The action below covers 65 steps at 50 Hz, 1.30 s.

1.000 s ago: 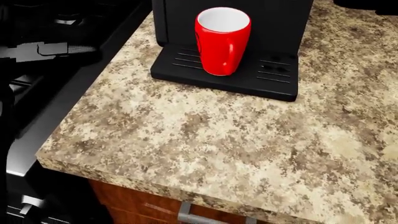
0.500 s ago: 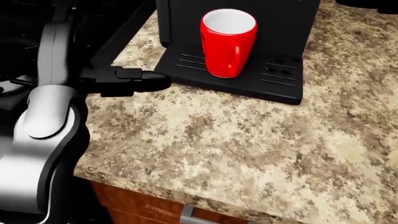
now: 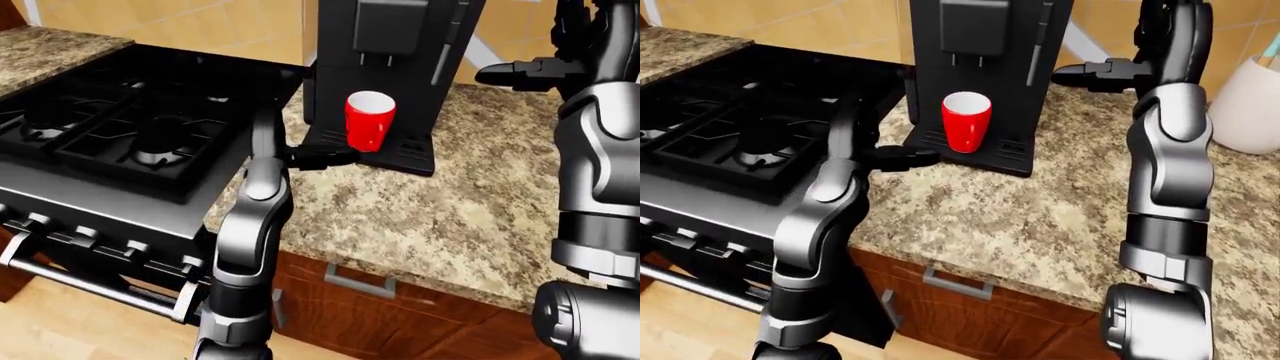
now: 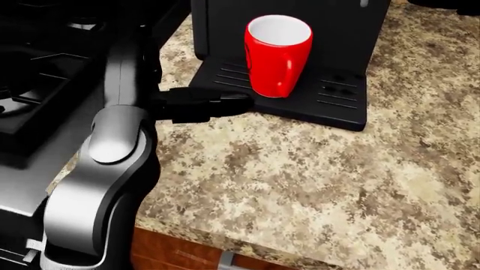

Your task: Pick the mug from under the coffee machine dispenser and place it on the counter.

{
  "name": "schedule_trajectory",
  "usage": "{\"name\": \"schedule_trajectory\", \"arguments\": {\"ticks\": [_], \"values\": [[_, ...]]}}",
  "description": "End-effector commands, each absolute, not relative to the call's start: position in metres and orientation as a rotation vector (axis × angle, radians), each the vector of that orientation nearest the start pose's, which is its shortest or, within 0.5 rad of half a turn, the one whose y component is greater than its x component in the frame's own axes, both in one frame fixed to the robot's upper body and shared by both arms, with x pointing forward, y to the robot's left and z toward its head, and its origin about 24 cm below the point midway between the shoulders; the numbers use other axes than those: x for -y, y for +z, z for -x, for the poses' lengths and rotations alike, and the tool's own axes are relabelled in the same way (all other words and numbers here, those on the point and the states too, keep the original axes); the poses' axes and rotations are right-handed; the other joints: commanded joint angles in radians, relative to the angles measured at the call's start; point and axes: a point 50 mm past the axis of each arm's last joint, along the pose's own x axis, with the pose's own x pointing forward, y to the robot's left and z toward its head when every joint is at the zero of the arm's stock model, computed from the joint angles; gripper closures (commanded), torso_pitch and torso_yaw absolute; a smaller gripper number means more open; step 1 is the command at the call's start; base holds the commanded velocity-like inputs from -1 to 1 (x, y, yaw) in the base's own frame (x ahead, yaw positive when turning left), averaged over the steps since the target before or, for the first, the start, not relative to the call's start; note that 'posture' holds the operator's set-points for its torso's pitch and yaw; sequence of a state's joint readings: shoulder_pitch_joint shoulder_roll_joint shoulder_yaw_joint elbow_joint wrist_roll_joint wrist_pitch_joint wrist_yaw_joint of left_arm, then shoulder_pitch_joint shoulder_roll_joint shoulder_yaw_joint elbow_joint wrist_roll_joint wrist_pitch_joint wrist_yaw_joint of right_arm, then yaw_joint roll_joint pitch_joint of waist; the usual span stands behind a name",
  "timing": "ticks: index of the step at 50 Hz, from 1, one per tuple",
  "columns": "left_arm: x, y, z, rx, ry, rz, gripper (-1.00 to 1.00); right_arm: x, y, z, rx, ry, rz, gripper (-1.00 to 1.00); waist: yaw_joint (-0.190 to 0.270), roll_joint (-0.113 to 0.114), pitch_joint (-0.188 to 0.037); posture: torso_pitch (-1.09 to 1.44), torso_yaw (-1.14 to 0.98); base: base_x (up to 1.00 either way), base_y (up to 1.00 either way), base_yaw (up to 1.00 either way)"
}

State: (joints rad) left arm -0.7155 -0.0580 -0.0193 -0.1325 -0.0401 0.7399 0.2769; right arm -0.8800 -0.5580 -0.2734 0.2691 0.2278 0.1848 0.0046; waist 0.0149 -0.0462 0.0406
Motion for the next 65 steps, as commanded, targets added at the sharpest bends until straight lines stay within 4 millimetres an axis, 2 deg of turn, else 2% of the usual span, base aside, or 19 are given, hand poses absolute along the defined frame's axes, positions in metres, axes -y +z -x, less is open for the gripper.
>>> {"name": "schedule_trajectory", "arguments": {"ticks": [1, 15, 29, 45, 50, 65], "values": [[-0.078, 0.226, -0.329, 0.163, -0.003, 0.035, -1.0, 0.267, 0.318, -0.336, 0.632, -0.221, 0.128, -1.0, 0.001, -0.006, -0.028, 0.0, 0.0, 0.0, 0.0, 0.0], [-0.056, 0.217, -0.324, 0.121, -0.043, 0.059, -1.0, 0.266, 0.316, -0.336, 0.627, -0.219, 0.128, -1.0, 0.004, -0.016, -0.027, 0.0, 0.0, 0.0, 0.0, 0.0], [-0.035, 0.222, -0.329, 0.114, -0.069, 0.063, -1.0, 0.268, 0.317, -0.335, 0.628, -0.22, 0.121, -1.0, 0.006, -0.025, -0.027, 0.0, 0.0, 0.0, 0.0, 0.0], [-0.02, 0.223, -0.341, 0.114, -0.085, 0.061, -1.0, 0.27, 0.319, -0.335, 0.63, -0.223, 0.118, -1.0, 0.007, -0.033, -0.028, 0.0, 0.0, 0.0, 0.0, 0.0], [-0.022, 0.223, -0.344, 0.109, -0.034, 0.084, -1.0, 0.27, 0.319, -0.335, 0.629, -0.223, 0.119, -1.0, 0.007, -0.035, -0.028, 0.0, 0.0, 0.0, 0.0, 0.0], [-0.004, 0.227, -0.337, 0.111, -0.03, 0.067, -1.0, 0.272, 0.319, -0.334, 0.631, -0.229, 0.119, -1.0, 0.008, -0.038, -0.028, 0.0, 0.0, 0.0, 0.0, 0.0]]}}
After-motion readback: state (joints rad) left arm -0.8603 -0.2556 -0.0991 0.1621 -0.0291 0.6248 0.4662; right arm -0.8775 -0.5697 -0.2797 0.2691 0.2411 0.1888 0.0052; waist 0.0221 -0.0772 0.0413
